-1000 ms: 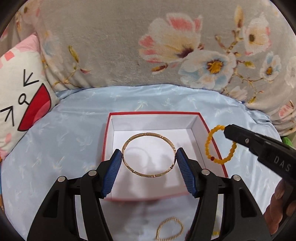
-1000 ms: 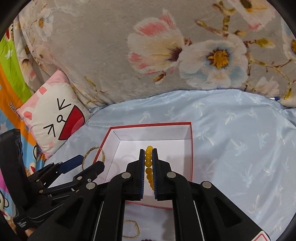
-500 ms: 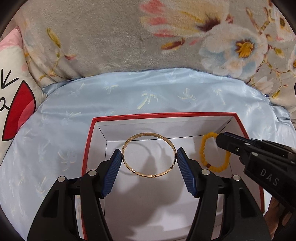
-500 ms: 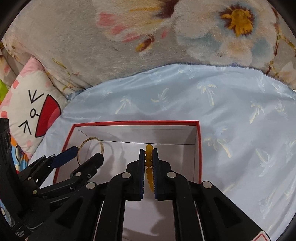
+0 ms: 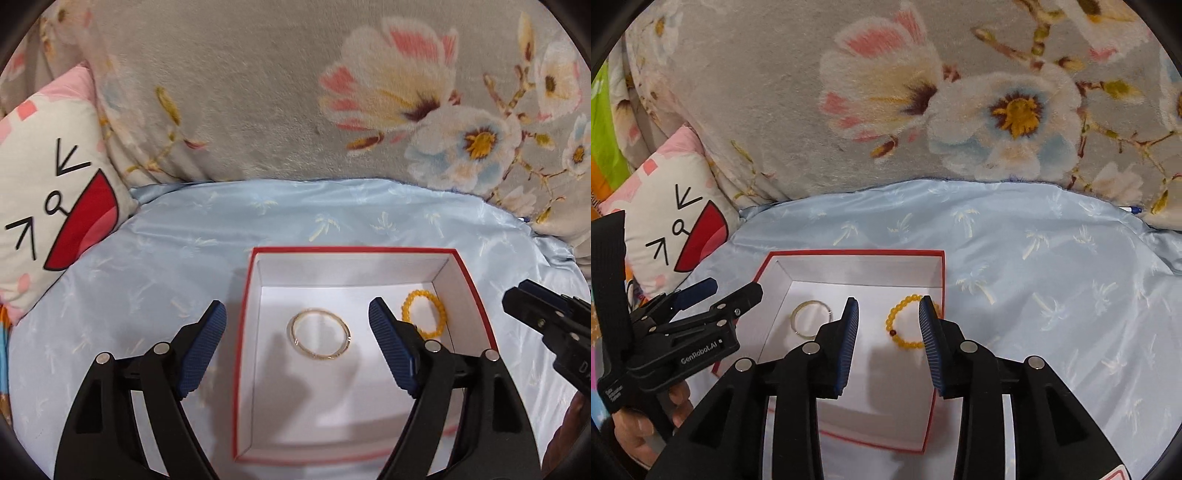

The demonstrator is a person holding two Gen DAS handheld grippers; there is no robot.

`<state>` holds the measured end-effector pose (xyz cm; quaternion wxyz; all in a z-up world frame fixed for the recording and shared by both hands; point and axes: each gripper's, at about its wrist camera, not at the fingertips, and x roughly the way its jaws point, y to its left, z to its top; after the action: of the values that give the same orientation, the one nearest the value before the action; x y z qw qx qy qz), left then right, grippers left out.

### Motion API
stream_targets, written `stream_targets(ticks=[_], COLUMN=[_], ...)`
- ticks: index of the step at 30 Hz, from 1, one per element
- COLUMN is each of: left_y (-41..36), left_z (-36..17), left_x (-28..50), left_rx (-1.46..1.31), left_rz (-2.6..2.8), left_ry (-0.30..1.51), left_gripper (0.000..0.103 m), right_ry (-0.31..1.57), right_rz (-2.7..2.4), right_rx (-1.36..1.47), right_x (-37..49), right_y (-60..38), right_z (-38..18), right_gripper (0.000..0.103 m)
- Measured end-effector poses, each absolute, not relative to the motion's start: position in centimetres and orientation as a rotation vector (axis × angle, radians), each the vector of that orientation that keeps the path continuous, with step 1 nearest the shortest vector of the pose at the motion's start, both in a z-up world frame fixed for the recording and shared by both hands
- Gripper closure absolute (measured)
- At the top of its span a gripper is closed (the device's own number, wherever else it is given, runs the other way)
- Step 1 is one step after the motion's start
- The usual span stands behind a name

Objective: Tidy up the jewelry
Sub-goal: 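Carry both bracelets into the red box and open both tools, then withdraw both tools from the box back over the remaining jewelry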

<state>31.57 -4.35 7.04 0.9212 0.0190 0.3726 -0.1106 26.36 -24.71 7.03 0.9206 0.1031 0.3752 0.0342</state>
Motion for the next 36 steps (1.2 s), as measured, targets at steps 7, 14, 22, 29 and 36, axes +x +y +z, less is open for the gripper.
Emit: stream_targets(ticks=[7, 14, 22, 29, 36], left_y=[-1.7, -0.2, 0.9, 1.2, 1.0], left_z=[7.2, 5.9, 1.6, -1.0, -2.0], left_x=[25.3, 18.4, 12.4, 8.9, 7.4], left_rx=[0.028, 0.044, 0.045, 0.034, 0.026], left_rz=[-0.23, -0.25, -0.261, -0.267, -0.266], left_ry=[0.776, 0.795, 0.894, 0.965, 0.988], left_gripper=[0.027, 0.027, 0.027, 0.027, 0.028], right_ry=[0.776, 0.808, 0.898, 0.929, 0.965], right_rz=[0.101, 0.085, 0.115, 0.09, 0.081], right_rx=[0.206, 0.199, 0.263, 0.231, 0.217], right_x=[19.0, 12.0, 6.4, 3.3, 1.4], right_y=[-23.0, -21.4, -20.8, -19.7, -19.0], right_z=[6.9, 5.2, 2.0, 0.4, -1.3], right_gripper=[0.066, 0.066, 0.066, 0.066, 0.066])
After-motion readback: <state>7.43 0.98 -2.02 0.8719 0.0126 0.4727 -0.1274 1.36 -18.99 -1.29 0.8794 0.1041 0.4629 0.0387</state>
